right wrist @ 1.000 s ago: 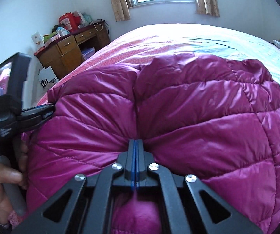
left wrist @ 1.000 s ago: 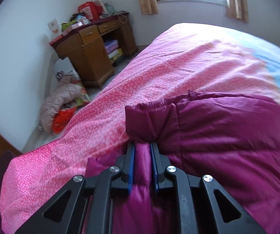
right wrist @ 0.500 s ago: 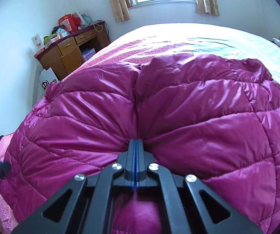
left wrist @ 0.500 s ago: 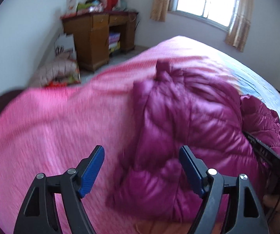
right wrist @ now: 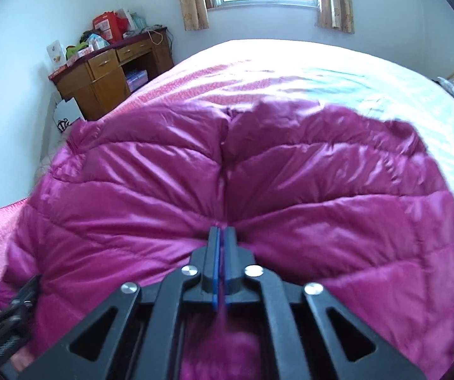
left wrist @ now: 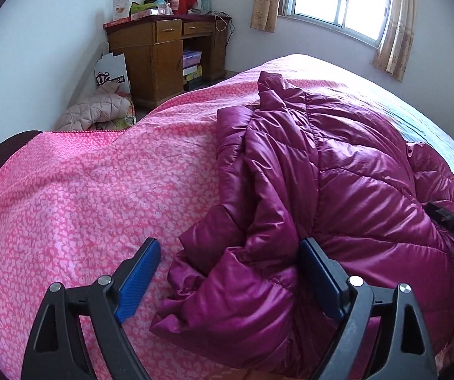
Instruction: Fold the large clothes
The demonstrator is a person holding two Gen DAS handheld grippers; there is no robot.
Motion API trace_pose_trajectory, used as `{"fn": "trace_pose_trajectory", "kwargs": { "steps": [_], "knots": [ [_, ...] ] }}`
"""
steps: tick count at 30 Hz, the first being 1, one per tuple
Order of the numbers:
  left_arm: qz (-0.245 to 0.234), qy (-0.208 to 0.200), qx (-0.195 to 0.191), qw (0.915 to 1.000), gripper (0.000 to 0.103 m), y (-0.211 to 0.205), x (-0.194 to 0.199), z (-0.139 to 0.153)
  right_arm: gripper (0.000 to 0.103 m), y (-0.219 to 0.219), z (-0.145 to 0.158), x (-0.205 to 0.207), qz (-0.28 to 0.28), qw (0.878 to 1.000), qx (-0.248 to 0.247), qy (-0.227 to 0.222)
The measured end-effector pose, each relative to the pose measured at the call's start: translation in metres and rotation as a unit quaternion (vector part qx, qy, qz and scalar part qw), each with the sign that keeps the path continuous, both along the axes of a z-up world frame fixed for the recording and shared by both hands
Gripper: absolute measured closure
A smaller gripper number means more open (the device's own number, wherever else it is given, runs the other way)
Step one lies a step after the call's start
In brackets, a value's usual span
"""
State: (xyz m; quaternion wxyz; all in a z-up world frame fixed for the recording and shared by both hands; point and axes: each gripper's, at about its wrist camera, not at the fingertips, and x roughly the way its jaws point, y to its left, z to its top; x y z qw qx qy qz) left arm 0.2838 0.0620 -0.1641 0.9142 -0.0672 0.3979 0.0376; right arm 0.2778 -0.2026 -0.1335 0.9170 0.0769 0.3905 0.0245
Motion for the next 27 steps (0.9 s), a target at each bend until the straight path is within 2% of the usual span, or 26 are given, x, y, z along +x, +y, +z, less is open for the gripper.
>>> {"fn": "trace_pose_trajectory", "kwargs": {
  "steps": [3,5,9,11,14,17,20,25,27],
  "knots": [
    [0.002,0.001,0.003,1.0,0.013,-0.002,0.0,0.001,0.091,-0.001,0.02,-0.027,0.008,0.998,0.06,-0.029],
    [0.003,0.001,0.003,1.0,0.013,-0.002,-0.001,0.001,0.091,0.007,0.022,-0.042,0.016,0.997,0.071,-0.034],
    [0.005,0.002,-0.011,0.9999,0.013,0.0,-0.006,0.004,0.092,0.024,-0.006,-0.053,0.021,0.997,0.07,-0.011],
    [0.005,0.004,-0.029,0.9996,0.013,0.003,-0.009,0.006,0.095,0.023,-0.017,-0.052,0.016,0.998,0.066,-0.017],
    [0.014,0.006,-0.056,0.9983,0.013,0.005,-0.01,0.008,0.103,0.012,-0.024,-0.044,0.012,0.995,0.1,0.001],
    [0.006,-0.001,-0.092,0.9958,0.013,0.002,-0.008,0.01,0.103,0.006,-0.025,-0.04,0.013,0.992,0.123,0.004],
    [0.007,-0.003,-0.07,0.9975,0.013,-0.006,-0.003,0.008,0.103,0.007,-0.024,-0.041,0.014,0.993,0.12,0.003],
    [0.015,-0.012,-0.062,0.9979,0.014,-0.009,-0.002,0.009,0.103,0.007,-0.026,-0.048,0.014,0.993,0.12,0.0],
    [0.017,-0.016,-0.062,0.9978,0.022,-0.01,-0.002,0.012,0.103,0.006,-0.027,-0.049,0.014,0.993,0.121,-0.001]
  ]
}}
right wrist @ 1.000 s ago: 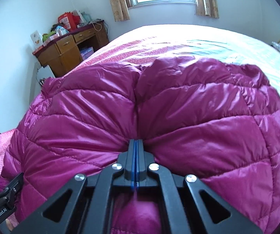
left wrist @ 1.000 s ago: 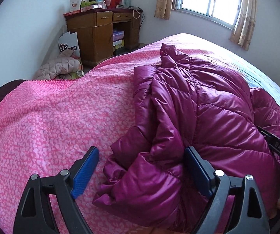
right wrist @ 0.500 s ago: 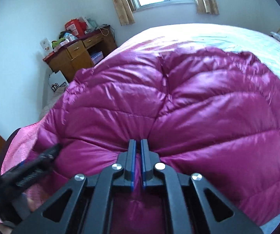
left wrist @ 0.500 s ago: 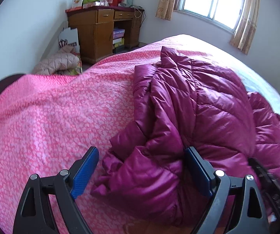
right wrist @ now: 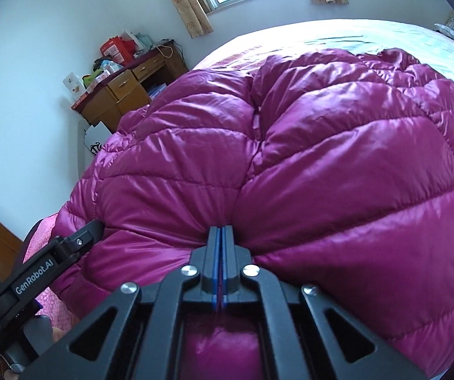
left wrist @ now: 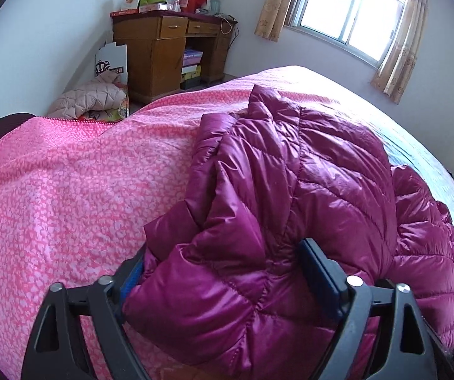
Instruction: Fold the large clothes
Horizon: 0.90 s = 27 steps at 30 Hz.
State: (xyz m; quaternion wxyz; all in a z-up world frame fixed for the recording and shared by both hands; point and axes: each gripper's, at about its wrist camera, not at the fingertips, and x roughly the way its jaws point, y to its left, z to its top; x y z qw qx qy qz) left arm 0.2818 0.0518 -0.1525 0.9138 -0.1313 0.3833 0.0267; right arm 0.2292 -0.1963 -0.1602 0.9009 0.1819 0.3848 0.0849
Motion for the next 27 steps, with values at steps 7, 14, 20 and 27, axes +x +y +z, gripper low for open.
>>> {"fn": "trace_pose_trajectory", "kwargs": {
  "steps": [7,14,20,27],
  "knots": [
    [-0.015,-0.021,0.009,0.9996,0.072,-0.011,-0.002,0.018,0.103,-0.008,-0.004,-0.006,0.001,1.0,0.016,-0.001],
    [-0.052,-0.076,0.01,0.9957,0.085,-0.028,-0.012,0.054,0.103,-0.023,-0.009,-0.008,0.004,0.999,0.042,0.0],
    [-0.151,-0.147,0.046,0.9765,0.087,-0.079,-0.031,0.093,0.103,-0.037,-0.013,-0.009,0.007,0.997,0.073,0.001],
    [-0.268,-0.177,0.085,0.9432,0.087,-0.143,-0.048,0.104,0.103,-0.056,-0.02,-0.014,0.013,0.99,0.138,0.001]
  ]
}}
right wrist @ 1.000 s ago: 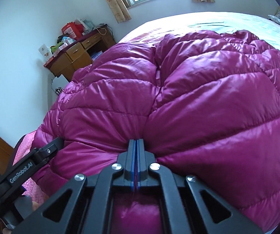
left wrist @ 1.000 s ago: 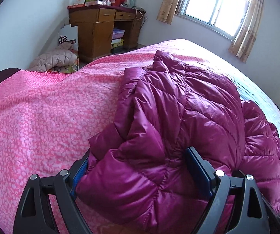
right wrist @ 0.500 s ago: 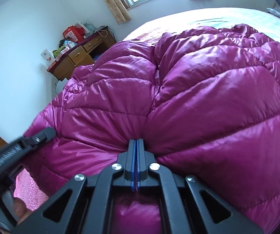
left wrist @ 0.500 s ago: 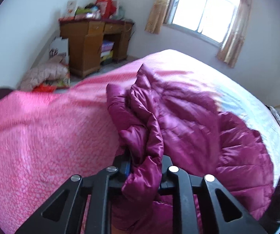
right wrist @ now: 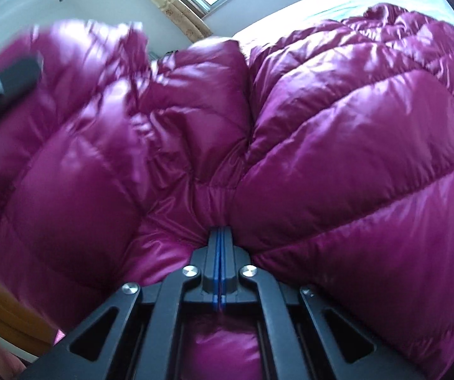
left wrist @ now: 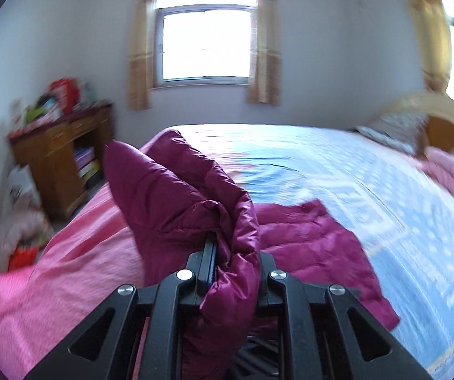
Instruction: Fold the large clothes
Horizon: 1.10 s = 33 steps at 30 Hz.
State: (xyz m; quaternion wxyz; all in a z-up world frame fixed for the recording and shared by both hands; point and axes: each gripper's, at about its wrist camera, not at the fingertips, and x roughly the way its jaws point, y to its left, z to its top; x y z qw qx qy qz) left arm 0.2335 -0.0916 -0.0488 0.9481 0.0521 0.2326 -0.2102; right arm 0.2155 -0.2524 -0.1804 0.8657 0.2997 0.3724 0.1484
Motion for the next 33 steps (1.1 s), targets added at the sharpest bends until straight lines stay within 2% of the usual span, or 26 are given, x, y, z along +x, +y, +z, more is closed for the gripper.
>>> {"fn": "trace_pose_trajectory", "kwargs": {
  "steps": [3,7,8,9,12,13,16,18,19,20,21,22,24,27,33],
  "knots": [
    [-0.043,-0.017,0.036,0.9983,0.088,-0.026,-0.009,-0.002,0.103,-0.01,0.002,-0.001,0.017,1.0,0.015,0.013],
    [-0.112,-0.036,0.051,0.9917,0.087,-0.049,-0.021,0.0,0.103,-0.055,0.004,-0.017,0.041,0.993,0.1,0.041],
    [-0.126,-0.034,0.046,0.9904,0.087,-0.052,-0.023,0.001,0.102,-0.068,0.008,-0.027,0.037,0.994,0.094,0.037],
    [-0.138,-0.034,0.049,0.9886,0.087,-0.059,-0.026,0.0,0.101,-0.08,0.012,-0.038,0.025,0.997,0.057,0.039],
    [-0.16,-0.029,0.057,0.9851,0.087,-0.074,-0.028,-0.012,0.1,-0.123,0.02,-0.072,-0.001,0.998,0.064,0.016],
    [-0.167,-0.022,0.055,0.9842,0.087,-0.077,-0.028,-0.017,0.091,-0.137,0.022,-0.083,-0.021,0.998,0.058,0.012],
    [-0.192,0.01,0.045,0.9803,0.087,-0.087,-0.03,-0.036,0.089,-0.183,0.034,-0.11,-0.085,0.996,0.004,-0.013],
    [-0.206,0.035,0.053,0.9764,0.087,-0.098,-0.027,-0.054,0.084,-0.202,0.043,-0.116,-0.103,0.994,0.0,-0.029],
    [-0.209,0.041,0.061,0.9752,0.088,-0.102,-0.027,-0.062,0.074,-0.212,0.049,-0.116,-0.106,0.994,0.004,-0.039],
    [-0.211,0.042,0.068,0.9743,0.088,-0.106,-0.029,-0.068,0.056,-0.216,0.054,-0.113,-0.107,0.993,0.002,-0.048],
    [-0.211,0.04,0.076,0.9736,0.088,-0.11,-0.031,-0.077,0.046,-0.218,0.061,-0.11,-0.108,0.993,-0.003,-0.054],
    [-0.212,0.043,0.083,0.9729,0.088,-0.115,-0.031,-0.083,0.031,-0.221,0.067,-0.105,-0.11,0.992,-0.01,-0.065],
    [-0.211,0.056,0.078,0.9726,0.088,-0.116,-0.028,-0.083,0.027,-0.217,0.076,-0.091,-0.103,0.992,-0.018,-0.077],
    [-0.214,0.073,0.064,0.9721,0.088,-0.113,-0.023,-0.082,0.027,-0.208,0.079,-0.059,-0.081,0.994,-0.026,-0.063],
    [-0.214,0.078,0.065,0.9715,0.088,-0.109,-0.024,-0.08,0.026,-0.196,0.077,-0.022,-0.05,0.996,-0.059,-0.04]
  ]
}}
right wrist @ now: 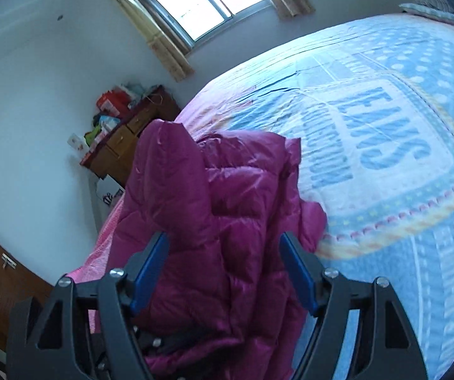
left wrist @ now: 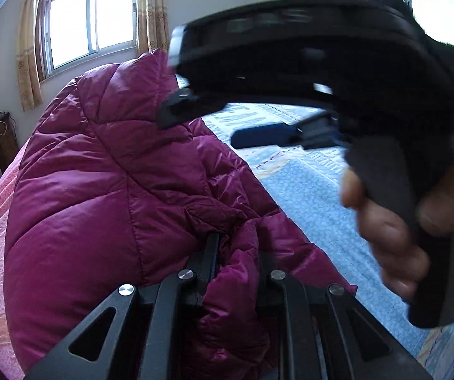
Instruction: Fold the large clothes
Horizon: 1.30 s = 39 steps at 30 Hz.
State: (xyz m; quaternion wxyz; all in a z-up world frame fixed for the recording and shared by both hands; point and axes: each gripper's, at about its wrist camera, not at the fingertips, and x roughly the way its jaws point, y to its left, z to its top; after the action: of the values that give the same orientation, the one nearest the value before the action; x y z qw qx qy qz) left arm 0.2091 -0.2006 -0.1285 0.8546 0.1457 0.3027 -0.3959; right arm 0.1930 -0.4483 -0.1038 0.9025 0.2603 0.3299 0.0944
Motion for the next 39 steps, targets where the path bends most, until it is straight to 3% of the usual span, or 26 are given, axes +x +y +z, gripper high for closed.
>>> {"fn": "trace_pose_trajectory", "kwargs": {
  "steps": [7,9,11,16,21,22,24,25,26,29,31,32,34,36,39],
  "knots": [
    [0.0,0.008,-0.005,1.0,0.087,-0.004,-0.001,0.003,0.026,0.006,-0.003,0.017,0.005,1.0,-0.013,0.006],
    [0.0,0.008,-0.003,1.0,0.087,-0.004,0.001,0.004,0.043,0.007,-0.006,0.022,0.015,1.0,-0.02,0.008],
    [0.0,0.009,-0.002,1.0,0.087,-0.005,0.001,0.005,0.068,0.008,-0.009,0.028,0.026,0.999,-0.021,0.009],
    [-0.001,0.008,-0.002,1.0,0.087,-0.006,0.003,0.01,0.083,0.013,-0.017,0.026,0.025,0.999,-0.029,0.007],
    [-0.009,0.019,-0.022,0.9995,0.085,0.019,-0.01,0.027,0.084,0.02,-0.028,0.028,0.019,0.998,-0.048,0.024],
    [-0.011,0.025,-0.028,0.9992,0.082,0.029,-0.013,0.034,0.084,0.018,-0.03,0.028,0.017,0.999,-0.042,0.025],
    [-0.015,0.036,-0.049,0.998,0.065,0.054,-0.017,0.051,0.084,0.012,-0.036,0.027,0.013,0.999,-0.022,0.027],
    [-0.009,0.029,-0.062,0.9976,0.048,0.069,-0.018,0.063,0.084,0.009,-0.037,0.026,0.01,0.999,-0.017,0.028],
    [-0.002,0.02,-0.072,0.9972,0.037,0.079,-0.017,0.072,0.085,0.008,-0.038,0.025,0.007,0.999,-0.013,0.029],
    [0.046,-0.013,-0.119,0.9917,0.035,0.119,0.004,0.11,0.087,0.012,-0.028,0.02,-0.001,0.999,-0.026,0.026],
    [0.095,-0.024,-0.125,0.9873,0.032,0.127,0.033,0.122,0.089,0.016,-0.014,0.014,0.004,0.999,-0.049,0.013],
    [0.146,-0.027,-0.111,0.9827,0.032,0.126,0.056,0.127,0.089,0.016,-0.006,0.009,0.008,0.999,-0.053,0.004],
    [0.2,-0.01,-0.094,0.9752,0.032,0.12,0.088,0.125,0.09,0.009,0.007,0.004,0.009,0.999,-0.051,-0.01],
    [0.227,0.017,-0.085,0.97,0.032,0.106,0.116,0.116,0.09,-0.002,0.011,0.002,0.002,0.999,-0.053,-0.009],
    [0.249,0.025,-0.034,0.9677,0.032,0.067,0.133,0.093,0.09,-0.013,-0.009,0.01,-0.012,0.998,-0.061,0.03]
  ]
}}
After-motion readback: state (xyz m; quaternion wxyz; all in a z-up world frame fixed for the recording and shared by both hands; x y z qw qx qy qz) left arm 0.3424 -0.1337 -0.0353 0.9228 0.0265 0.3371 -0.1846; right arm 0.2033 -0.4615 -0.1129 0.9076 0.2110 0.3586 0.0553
